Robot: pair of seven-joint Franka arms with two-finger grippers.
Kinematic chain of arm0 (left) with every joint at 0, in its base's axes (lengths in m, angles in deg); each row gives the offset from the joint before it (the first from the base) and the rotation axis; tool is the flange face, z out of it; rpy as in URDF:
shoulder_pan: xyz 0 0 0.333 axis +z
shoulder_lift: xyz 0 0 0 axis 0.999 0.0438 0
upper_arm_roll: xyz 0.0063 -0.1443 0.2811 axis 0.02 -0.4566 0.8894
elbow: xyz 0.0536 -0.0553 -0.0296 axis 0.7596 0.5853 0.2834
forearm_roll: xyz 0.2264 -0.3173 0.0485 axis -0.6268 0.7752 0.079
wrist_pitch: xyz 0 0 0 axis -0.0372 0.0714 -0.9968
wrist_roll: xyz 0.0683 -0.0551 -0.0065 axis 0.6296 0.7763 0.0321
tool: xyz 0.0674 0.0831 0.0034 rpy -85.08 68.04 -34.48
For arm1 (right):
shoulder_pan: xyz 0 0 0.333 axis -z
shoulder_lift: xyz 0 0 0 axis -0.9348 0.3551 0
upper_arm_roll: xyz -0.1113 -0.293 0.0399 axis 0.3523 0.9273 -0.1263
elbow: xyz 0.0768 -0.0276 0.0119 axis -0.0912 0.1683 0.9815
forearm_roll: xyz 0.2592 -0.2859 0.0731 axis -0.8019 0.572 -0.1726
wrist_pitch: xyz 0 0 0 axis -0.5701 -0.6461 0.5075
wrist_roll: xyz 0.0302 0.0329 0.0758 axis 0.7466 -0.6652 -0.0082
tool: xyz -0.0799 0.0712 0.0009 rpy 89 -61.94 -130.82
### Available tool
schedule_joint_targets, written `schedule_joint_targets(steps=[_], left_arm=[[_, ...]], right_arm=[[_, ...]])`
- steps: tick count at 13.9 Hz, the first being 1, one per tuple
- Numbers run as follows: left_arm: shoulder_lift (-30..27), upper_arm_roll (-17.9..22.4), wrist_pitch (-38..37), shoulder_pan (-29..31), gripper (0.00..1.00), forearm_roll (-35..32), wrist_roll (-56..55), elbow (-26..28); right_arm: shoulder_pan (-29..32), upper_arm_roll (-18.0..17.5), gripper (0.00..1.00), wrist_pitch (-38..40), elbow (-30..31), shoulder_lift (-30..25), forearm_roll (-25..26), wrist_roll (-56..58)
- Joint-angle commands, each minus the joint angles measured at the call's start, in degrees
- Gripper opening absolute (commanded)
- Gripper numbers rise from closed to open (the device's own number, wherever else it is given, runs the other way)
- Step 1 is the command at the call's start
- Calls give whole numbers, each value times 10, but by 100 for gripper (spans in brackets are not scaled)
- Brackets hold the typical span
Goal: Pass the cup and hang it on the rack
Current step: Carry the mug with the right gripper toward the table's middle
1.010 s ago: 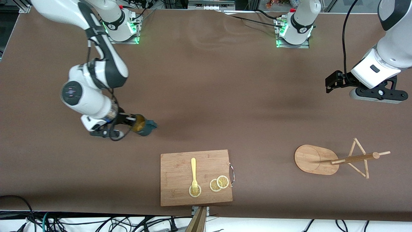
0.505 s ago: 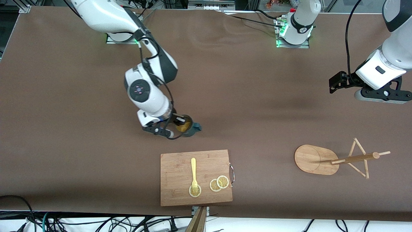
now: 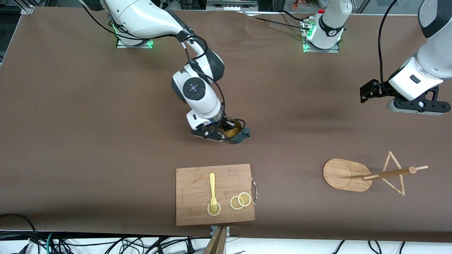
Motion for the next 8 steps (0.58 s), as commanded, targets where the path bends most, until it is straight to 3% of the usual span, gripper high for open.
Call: schedule_joint_targets(steps=[1, 8], left_arm=[[7, -3, -9, 2, 100, -4, 4, -13], [8, -3, -10, 3, 100, 29, 24, -13]], right_arm=[[-33, 8, 0, -30, -22, 25, 1, -13], [-69, 7, 0, -36, -31, 43, 0, -27]])
